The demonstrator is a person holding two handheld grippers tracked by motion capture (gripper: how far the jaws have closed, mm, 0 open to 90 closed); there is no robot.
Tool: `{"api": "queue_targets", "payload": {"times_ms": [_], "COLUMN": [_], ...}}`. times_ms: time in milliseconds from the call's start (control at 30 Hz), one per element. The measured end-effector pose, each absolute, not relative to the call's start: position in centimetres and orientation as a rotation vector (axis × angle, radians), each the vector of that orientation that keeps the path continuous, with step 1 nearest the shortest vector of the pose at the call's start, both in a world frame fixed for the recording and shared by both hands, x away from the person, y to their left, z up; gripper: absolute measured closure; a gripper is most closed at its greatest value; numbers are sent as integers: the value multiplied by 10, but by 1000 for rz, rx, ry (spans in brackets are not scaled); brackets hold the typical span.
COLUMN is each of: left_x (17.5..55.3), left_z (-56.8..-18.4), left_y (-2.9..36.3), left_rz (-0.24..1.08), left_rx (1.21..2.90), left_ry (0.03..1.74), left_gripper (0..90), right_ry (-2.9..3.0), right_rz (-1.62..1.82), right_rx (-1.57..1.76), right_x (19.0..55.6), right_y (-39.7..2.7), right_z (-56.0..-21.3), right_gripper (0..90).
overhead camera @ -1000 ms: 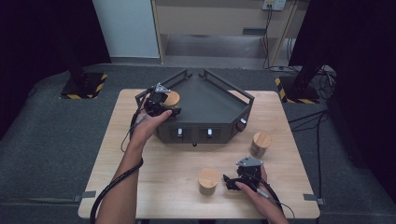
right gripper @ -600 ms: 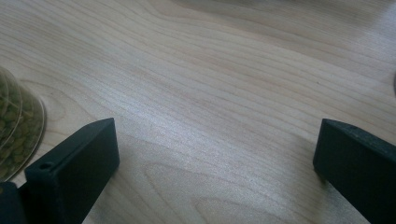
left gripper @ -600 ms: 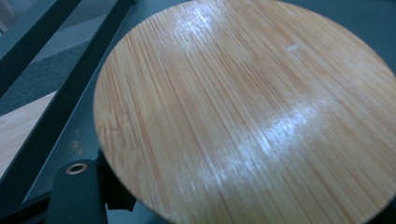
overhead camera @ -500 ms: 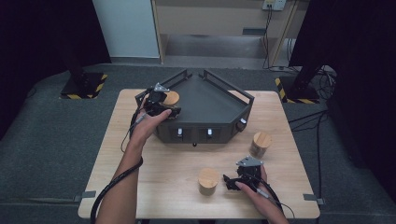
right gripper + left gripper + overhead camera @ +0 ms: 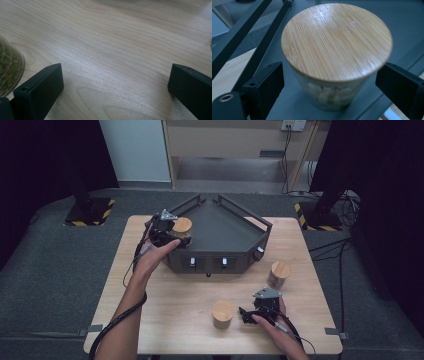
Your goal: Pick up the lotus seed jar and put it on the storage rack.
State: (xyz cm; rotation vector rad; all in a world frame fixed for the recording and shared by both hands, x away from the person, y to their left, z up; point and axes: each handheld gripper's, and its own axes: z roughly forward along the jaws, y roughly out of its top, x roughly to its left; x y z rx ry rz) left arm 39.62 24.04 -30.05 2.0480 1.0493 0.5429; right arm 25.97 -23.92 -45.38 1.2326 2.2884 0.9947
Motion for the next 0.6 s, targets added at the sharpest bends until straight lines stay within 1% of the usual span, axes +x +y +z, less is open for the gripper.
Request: {"api": "queue_targets", "payload": {"times_ms": [267, 600], "left_x": [374, 359], "left_z": [-297, -298], "left_y": [248, 251], "left_rz": [559, 561], "left_rx": [2033, 2034], "left_ry": [1035, 1036], "left_gripper": [67, 65], "right_ry": [2289, 2289], "right_rz": [995, 994], "right_rx": [1233, 1234], "right_x": [260, 260], "right_y": [-239, -239], "right_z": [-454, -454], "right_gripper": [4, 4]}}
